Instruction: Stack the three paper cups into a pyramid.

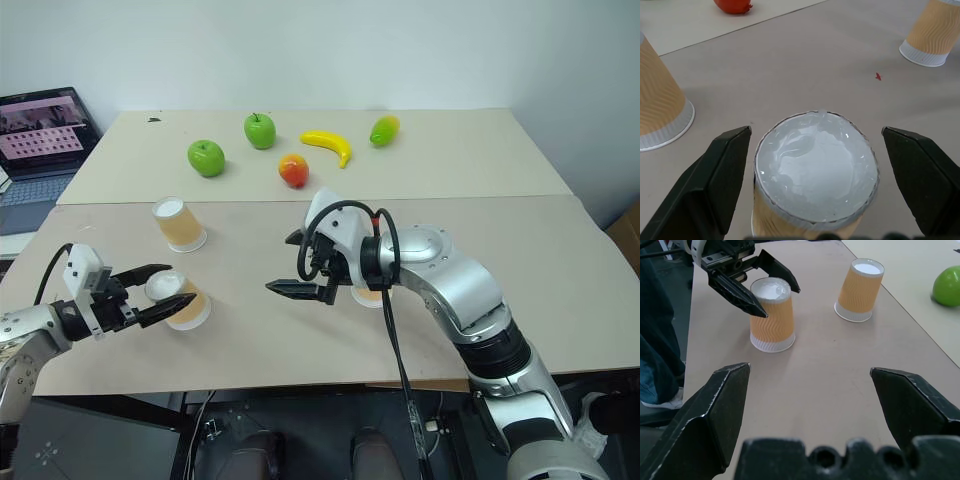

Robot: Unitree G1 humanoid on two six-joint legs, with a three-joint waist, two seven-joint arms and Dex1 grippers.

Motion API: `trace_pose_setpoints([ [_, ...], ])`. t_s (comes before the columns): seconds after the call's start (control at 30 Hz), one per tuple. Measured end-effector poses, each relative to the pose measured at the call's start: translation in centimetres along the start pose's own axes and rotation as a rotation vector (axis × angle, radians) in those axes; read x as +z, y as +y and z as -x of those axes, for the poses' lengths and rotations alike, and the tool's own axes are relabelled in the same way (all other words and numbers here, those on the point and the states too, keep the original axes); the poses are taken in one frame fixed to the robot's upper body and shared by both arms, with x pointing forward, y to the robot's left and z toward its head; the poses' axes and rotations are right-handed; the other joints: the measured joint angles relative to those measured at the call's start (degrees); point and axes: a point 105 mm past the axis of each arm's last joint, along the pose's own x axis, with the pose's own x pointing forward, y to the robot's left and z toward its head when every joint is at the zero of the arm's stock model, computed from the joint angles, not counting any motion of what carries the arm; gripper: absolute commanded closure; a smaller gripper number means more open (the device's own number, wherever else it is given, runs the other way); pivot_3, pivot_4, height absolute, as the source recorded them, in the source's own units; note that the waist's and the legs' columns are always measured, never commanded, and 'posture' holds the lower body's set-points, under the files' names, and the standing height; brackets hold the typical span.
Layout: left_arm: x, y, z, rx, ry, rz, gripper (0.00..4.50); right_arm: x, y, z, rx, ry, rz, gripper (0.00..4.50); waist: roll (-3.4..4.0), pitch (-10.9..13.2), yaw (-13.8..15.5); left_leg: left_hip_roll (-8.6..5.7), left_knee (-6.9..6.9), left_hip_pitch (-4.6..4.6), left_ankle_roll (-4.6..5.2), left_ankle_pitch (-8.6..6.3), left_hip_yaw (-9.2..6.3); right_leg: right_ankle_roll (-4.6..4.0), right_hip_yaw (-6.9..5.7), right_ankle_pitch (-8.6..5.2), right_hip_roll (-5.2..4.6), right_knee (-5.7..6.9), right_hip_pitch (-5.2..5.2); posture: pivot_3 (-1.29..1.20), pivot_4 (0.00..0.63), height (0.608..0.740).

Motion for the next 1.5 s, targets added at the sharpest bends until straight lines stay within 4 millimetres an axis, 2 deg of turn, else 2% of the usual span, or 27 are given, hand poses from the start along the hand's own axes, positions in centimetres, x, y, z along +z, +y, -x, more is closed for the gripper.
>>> trace_pose_setpoints([
  [0.1,0.3,0.2,-0.1,0.002,-0.01,-0.004,1.85,0.0,-0.1,0.0,-0.011,0.001,0.0,0.0,0.0,0.0,-0.04,0.0,0.0,0.0,0.0,0.0,0.01,0.0,0.0,0.0,0.0,-0.01,0.0,0.0,0.15,0.732],
  [0.33,0.5,0.5,-0.5,0.0,-0.013,-0.011,1.92,0.0,-0.2,0.0,-0.02,0.002,0.0,0.0,0.0,0.0,-0.01,0.0,0.0,0.0,0.0,0.0,0.0,0.0,0.0,0.0,0.0,0.0,0.0,0.0,0.15,0.732],
  [0.47,2.8,0.7,-1.9,-0.034,-0.07,-0.048,1.92,-0.2,-0.6,0.1,-0.045,0.01,0.004,0.0,-0.01,0.01,0.31,-0.03,0.05,-0.02,0.0,0.0,-0.04,0.0,-0.06,0.0,-0.01,0.0,0.03,0.0,0.15,0.732],
  [0.6,6.5,0.3,-4.8,-0.141,-0.154,-0.089,1.92,-0.5,-1.5,0.2,-0.099,0.028,-0.001,0.0,-0.02,0.01,0.58,-0.08,0.16,-0.07,0.0,0.0,-0.05,0.01,-0.09,0.01,-0.02,0.01,0.07,0.0,0.15,0.732],
  [0.67,8.6,-0.3,-7.2,-0.225,-0.196,-0.109,1.92,-0.6,-2.1,0.3,-0.134,0.031,-0.004,0.0,-0.03,0.01,0.64,-0.08,0.16,-0.11,0.0,0.0,-0.05,0.01,-0.09,0.01,0.0,-0.01,0.03,0.0,0.15,0.732],
  [0.77,10.1,-1.7,-10.8,-0.355,-0.215,-0.126,1.92,-0.4,-2.7,0.5,-0.177,0.018,-0.007,0.0,-0.03,0.0,0.69,-0.11,0.2,-0.19,0.0,0.01,-0.06,0.01,-0.11,0.01,0.0,-0.01,0.01,0.0,0.15,0.732],
  [0.87,9.8,-3.2,-13.9,-0.465,-0.182,-0.139,1.92,-0.4,-2.8,0.7,-0.198,0.01,-0.009,0.0,-0.03,0.0,0.1,-0.1,0.26,-0.28,0.01,0.01,-0.06,0.01,-0.1,0.01,0.01,0.02,-0.04,0.0,0.15,0.732],
  [0.97,7.7,-4.6,-16.0,-0.565,-0.112,-0.123,1.92,-0.9,-3.0,1.5,-0.242,0.021,-0.027,0.0,-0.03,0.01,-0.2,-0.08,0.25,-0.31,0.02,0.01,-0.09,0.02,-0.1,0.0,0.05,0.03,-0.09,0.0,0.15,0.732],
  [1.1,5.3,-5.9,-17.1,-0.651,-0.03,-0.124,1.92,-1.0,-3.1,2.0,-0.272,0.028,-0.033,0.0,-0.03,0.01,-0.38,-0.09,0.28,-0.36,0.03,0.01,-0.11,0.02,-0.1,0.0,0.05,0.03,-0.16,0.0,0.15,0.732],
  [1.27,5.3,-5.9,-17.4,-0.67,-0.023,-0.166,1.92,-0.6,-3.0,2.5,-0.301,0.019,-0.033,0.0,-0.03,0.01,-0.09,-0.1,0.29,-0.34,0.03,0.01,-0.12,0.03,-0.12,0.0,0.03,0.05,-0.11,0.0,0.15,0.732],
  [1.33,5.2,-5.8,-17.4,-0.673,-0.027,-0.168,0.92,-0.7,-2.9,2.5,-0.3,0.022,-0.041,0.0,-0.03,0.01,-0.08,-0.1,0.3,-0.35,0.03,0.01,-0.12,0.03,-0.12,-0.01,0.03,0.04,-0.11,0.0,0.15,0.732],
  [1.4,5.0,-5.7,-17.5,-0.665,-0.018,-0.159,0.27,-0.7,-2.8,2.5,-0.298,0.021,-0.042,0.0,-0.03,0.01,-0.08,-0.1,0.3,-0.35,0.03,0.01,-0.13,0.03,-0.12,-0.01,0.03,0.04,-0.11,0.0,0.15,0.732],
  [1.43,4.8,-5.6,-17.5,-0.664,-0.013,-0.154,0.07,-0.7,-2.8,2.5,-0.298,0.021,-0.042,0.0,-0.03,0.01,-0.09,-0.1,0.3,-0.36,0.03,0.01,-0.13,0.03,-0.13,-0.01,0.03,0.04,-0.11,0.0,0.15,0.732],
  [1.5,4.7,-5.5,-17.4,-0.664,-0.01,-0.151,0.07,-0.7,-2.8,2.5,-0.3,0.021,-0.042,0.0,-0.03,0.01,-0.05,-0.1,0.3,-0.37,0.03,0.01,-0.15,0.03,-0.14,-0.01,0.03,0.04,-0.11,0.0,0.15,0.732],
])
